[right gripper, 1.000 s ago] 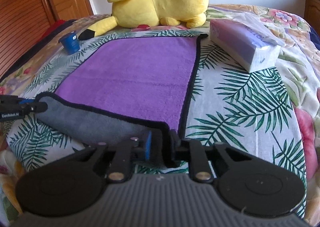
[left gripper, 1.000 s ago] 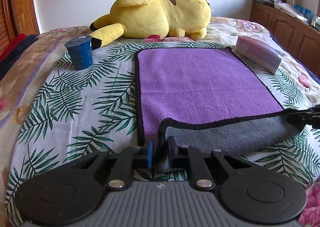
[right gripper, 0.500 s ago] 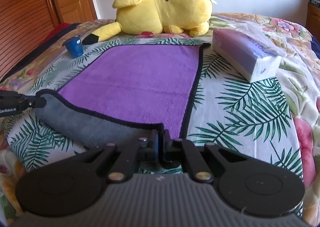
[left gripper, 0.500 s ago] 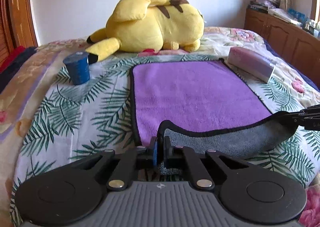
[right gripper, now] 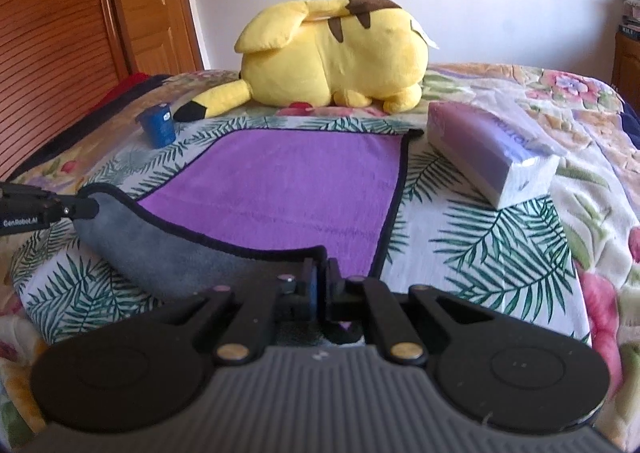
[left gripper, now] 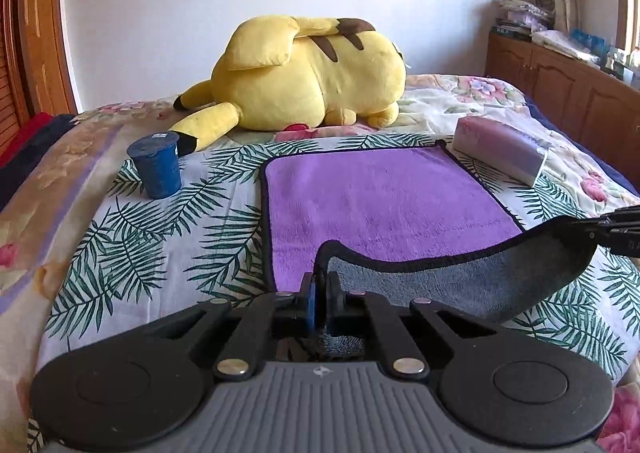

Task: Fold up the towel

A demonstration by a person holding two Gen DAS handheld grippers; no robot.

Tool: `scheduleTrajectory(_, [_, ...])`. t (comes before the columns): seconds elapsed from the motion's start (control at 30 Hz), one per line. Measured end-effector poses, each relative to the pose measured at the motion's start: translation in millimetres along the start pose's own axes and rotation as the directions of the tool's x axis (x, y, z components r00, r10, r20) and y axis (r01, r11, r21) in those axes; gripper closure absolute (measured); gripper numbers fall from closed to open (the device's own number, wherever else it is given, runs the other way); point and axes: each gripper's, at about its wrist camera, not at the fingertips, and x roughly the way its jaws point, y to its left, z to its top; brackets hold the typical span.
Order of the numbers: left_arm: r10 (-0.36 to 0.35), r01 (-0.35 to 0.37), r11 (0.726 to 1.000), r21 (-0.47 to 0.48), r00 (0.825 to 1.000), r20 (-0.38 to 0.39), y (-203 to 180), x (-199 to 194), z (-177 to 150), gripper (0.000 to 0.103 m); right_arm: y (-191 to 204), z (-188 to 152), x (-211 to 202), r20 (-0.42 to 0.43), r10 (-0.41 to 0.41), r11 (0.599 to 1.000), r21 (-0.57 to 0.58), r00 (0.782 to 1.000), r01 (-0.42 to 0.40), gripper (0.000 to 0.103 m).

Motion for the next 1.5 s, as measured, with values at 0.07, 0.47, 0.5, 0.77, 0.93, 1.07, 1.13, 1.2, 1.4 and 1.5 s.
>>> scheduleTrajectory(0.07, [0.001, -0.001, 1.0, 0.001, 1.0, 0.0, 1, 3, 1, 0.098, -1, 2, 1, 0.008, -0.004, 1.0, -0.004, 1.0, 0.004, 0.099])
scheduleTrajectory(0.47, [-0.006, 0.006, 1.0, -0.005, 1.0, 0.018, 3, 9, 10, 0.098, -6, 8, 12, 0.015, -0.007, 1.0, -0.022, 1.0, 0.007, 0.099])
scheduleTrajectory(0.5, [-0.009, 0.009, 1.0, -0.006, 1.0, 0.022, 3, 8, 12, 0.098, -7, 9, 11, 0.019, -0.004, 1.0, -0.021, 1.0, 0.004, 0.099])
scheduleTrajectory(0.77, [-0.009, 0.009, 1.0, 0.01, 0.998, 0.057, 0, 7, 28, 0.099, -7, 19, 13, 0.047, 0.0, 1.0, -0.027, 0.999, 0.002, 0.099])
scheduleTrajectory(0.93, [0.01, -0.011, 1.0, 0.004, 0.996, 0.094, 2, 9, 38, 0.099, -7, 29, 19, 0.063, -0.004, 0.999, -0.051, 0.998, 0.007, 0.099])
scheduleTrajectory(1.07, [0.02, -0.021, 1.0, 0.01, 0.993, 0.119, 3, 15, 47, 0.099, -10, 38, 24, 0.072, -0.012, 0.998, -0.064, 0.997, 0.016, 0.099])
scheduleTrajectory(1.13, [0.018, -0.02, 1.0, 0.014, 0.992, 0.125, 5, 19, 51, 0.099, -14, 41, 27, 0.078, -0.015, 0.998, -0.061, 0.997, 0.02, 0.099])
scheduleTrajectory(1.2, [0.017, -0.02, 1.0, 0.017, 0.992, 0.128, 6, 23, 54, 0.099, -18, 46, 31, 0.08, -0.014, 0.998, -0.054, 0.997, 0.019, 0.099])
scheduleTrajectory(1.4, [0.018, -0.022, 0.999, 0.024, 0.99, 0.138, 10, 34, 68, 0.099, -24, 58, 41, 0.103, -0.021, 0.998, -0.063, 0.994, 0.028, 0.099])
scheduleTrajectory(1.5, [0.02, -0.024, 0.999, 0.023, 0.989, 0.146, 11, 41, 75, 0.099, -24, 66, 47, 0.119, -0.028, 0.996, -0.078, 0.993, 0.037, 0.099])
